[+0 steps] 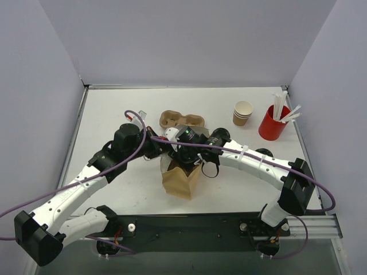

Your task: Pack the takeout coffee

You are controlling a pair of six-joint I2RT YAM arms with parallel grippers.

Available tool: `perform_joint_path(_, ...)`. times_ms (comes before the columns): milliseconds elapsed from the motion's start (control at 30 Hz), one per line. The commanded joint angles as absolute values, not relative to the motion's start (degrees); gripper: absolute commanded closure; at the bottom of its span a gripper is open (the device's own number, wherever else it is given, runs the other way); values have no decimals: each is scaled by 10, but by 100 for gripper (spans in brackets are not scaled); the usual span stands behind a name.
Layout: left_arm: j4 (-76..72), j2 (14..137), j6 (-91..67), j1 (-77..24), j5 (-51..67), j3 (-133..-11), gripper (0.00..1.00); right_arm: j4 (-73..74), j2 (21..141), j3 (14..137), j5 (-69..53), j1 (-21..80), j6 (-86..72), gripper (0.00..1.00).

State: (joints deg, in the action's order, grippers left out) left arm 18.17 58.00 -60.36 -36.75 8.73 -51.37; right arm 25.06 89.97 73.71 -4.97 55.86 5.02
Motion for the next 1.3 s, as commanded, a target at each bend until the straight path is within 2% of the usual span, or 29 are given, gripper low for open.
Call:
perform_joint_path(0, 172, 581, -580, -372, 81, -545, 100, 246, 904, 750, -55, 558, 48, 70)
perform_joint_path(133, 174, 583, -572, -372, 83, -549, 100, 246, 906, 749, -51, 559, 51, 69)
perform_joint_path(400, 174, 585, -569, -373, 86, -550, 100, 248, 903, 755, -51, 558, 49, 61)
perform_joint_path(567, 174, 584, -568, -373, 86, -548, 100, 251, 897, 770, -54, 557, 49, 47)
perform_joint_path(667, 176, 583, -566, -372, 85, -549, 100, 257, 896, 776, -54, 557, 51, 43)
perform_joint_path(1267, 176, 584, -563, -374, 91, -554, 100, 293, 866, 845, -62, 557, 49, 35)
